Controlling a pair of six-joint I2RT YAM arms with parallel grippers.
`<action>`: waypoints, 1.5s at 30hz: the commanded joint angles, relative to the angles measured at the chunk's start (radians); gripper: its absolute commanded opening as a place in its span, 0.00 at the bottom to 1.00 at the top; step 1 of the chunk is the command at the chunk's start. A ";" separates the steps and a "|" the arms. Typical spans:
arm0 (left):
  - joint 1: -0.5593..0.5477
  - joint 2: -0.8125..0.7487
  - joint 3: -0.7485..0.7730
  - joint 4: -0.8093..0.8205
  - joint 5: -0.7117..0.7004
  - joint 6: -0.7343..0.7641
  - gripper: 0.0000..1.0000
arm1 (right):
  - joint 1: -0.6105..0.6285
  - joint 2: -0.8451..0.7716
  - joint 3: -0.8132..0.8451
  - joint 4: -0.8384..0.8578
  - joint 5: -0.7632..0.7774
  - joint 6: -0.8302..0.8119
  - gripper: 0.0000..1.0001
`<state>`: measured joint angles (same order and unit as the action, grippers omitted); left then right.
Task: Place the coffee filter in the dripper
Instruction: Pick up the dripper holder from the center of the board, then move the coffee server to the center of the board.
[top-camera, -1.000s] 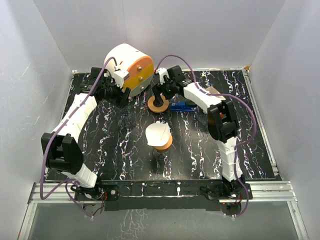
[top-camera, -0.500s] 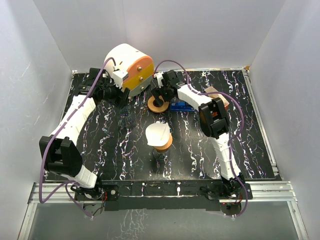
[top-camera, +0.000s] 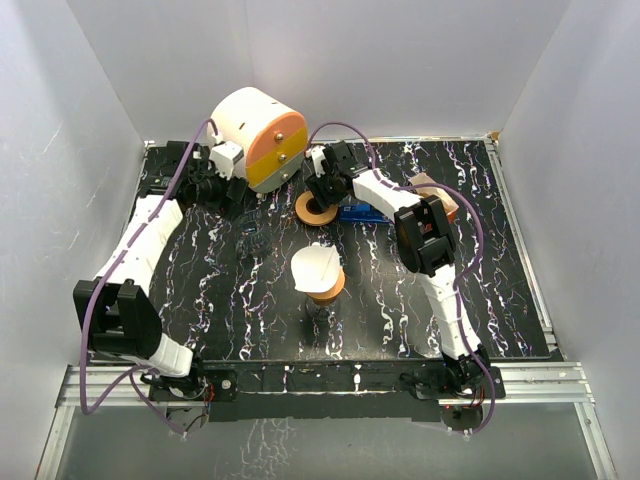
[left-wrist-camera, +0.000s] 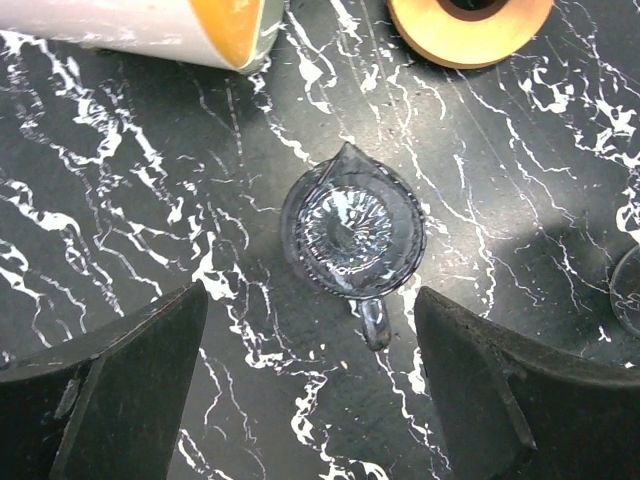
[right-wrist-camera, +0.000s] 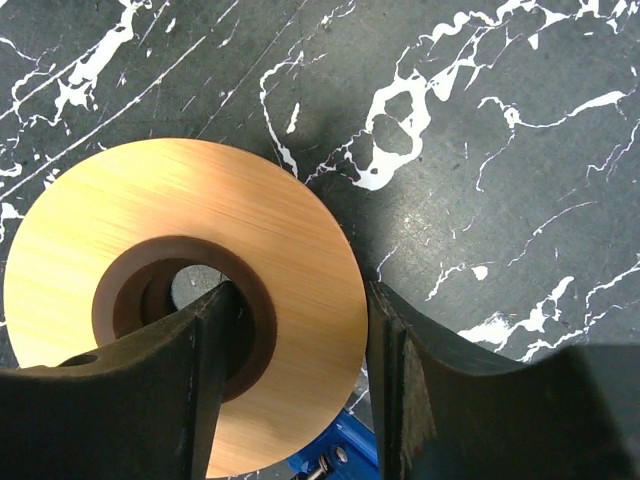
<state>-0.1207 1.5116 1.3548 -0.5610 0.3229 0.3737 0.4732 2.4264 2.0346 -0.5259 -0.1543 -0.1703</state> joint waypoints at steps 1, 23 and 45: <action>0.048 -0.079 -0.021 0.006 -0.018 -0.015 0.85 | 0.001 -0.023 0.056 0.002 -0.031 -0.001 0.47; 0.109 0.143 -0.005 -0.027 0.183 -0.197 0.81 | 0.002 -0.268 0.090 -0.024 -0.129 0.017 0.20; 0.023 0.243 -0.001 0.006 0.589 -0.248 0.74 | 0.036 -0.367 0.009 -0.037 -0.119 -0.016 0.19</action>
<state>-0.0879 1.7882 1.3243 -0.5358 0.7509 0.1078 0.5091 2.1456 2.0521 -0.5995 -0.2798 -0.1772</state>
